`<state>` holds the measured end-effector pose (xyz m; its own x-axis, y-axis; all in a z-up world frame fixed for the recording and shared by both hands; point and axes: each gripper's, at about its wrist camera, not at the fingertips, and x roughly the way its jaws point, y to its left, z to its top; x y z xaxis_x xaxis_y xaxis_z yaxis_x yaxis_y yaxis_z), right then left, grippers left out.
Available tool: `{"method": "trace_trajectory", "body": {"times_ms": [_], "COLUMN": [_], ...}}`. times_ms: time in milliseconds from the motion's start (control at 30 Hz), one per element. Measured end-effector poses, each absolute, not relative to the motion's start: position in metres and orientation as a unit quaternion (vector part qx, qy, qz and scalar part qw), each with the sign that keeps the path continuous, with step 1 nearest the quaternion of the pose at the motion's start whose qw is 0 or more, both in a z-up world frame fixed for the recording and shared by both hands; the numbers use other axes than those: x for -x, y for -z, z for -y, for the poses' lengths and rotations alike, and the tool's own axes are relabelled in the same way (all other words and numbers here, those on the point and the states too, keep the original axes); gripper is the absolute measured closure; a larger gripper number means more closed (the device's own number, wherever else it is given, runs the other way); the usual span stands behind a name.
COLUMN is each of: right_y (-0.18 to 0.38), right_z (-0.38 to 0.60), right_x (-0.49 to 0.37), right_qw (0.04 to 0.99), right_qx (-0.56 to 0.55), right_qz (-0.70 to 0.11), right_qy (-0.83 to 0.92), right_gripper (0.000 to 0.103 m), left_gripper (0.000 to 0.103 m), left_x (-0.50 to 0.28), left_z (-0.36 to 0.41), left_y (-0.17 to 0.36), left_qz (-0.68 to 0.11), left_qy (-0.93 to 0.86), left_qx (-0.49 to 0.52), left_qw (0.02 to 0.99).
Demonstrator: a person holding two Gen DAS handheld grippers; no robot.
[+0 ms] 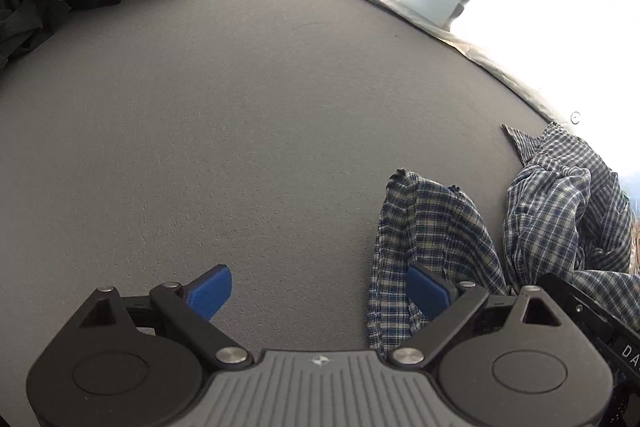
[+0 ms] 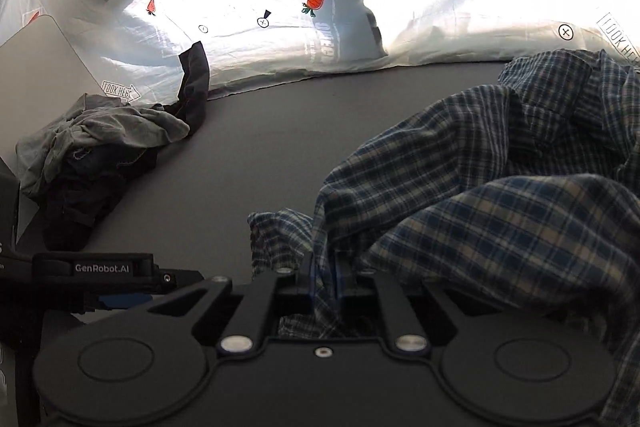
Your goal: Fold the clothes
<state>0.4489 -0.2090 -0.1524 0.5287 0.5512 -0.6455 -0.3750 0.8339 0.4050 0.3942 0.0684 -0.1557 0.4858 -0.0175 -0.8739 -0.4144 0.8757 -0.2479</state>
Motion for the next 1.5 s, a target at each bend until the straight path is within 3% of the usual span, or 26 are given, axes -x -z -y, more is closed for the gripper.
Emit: {"method": "trace_trajectory", "body": {"times_ms": [33,267,433,600,733,933,1233,1500], "right_y": [0.152,0.136,0.134,0.150,0.170,0.197,0.221,0.225], "right_z": [0.219,0.269,0.307,0.337,0.347,0.359,0.374,0.369], "right_x": [-0.448,-0.440,-0.436,-0.437,-0.436,-0.440,-0.444,-0.447], "right_qw": [0.866,0.901,0.926,0.926,0.916,0.894,0.876,0.881], "right_qx": [-0.133,-0.164,-0.135,-0.098,-0.052,-0.055,-0.103,-0.077], "right_qz": [-0.406,-0.367,-0.349,-0.362,-0.385,-0.430,-0.458,-0.450], "right_qy": [-0.259,-0.164,-0.053,0.050,0.099,0.117,0.113,0.119], "right_gripper": [0.072,0.054,0.020,0.008,0.002,0.001,0.000,0.000], "left_gripper": [0.009,0.009,0.009,0.009,0.011,0.022,0.021,0.021], "left_x": [-0.394,-0.400,-0.405,-0.415,-0.427,-0.454,-0.490,-0.511], "left_z": [-0.067,-0.053,-0.040,-0.020,-0.001,0.034,0.102,0.133], "left_y": [0.155,0.150,0.142,0.136,0.131,0.119,0.124,0.138], "left_qz": [-0.494,-0.493,-0.491,-0.493,-0.491,-0.485,-0.480,-0.485], "left_qy": [-0.119,-0.101,-0.073,-0.036,-0.004,0.055,0.130,0.152], "left_qx": [0.217,0.205,0.198,0.186,0.175,0.165,0.104,0.106], "left_qw": [0.834,0.839,0.846,0.849,0.854,0.857,0.861,0.854]}}
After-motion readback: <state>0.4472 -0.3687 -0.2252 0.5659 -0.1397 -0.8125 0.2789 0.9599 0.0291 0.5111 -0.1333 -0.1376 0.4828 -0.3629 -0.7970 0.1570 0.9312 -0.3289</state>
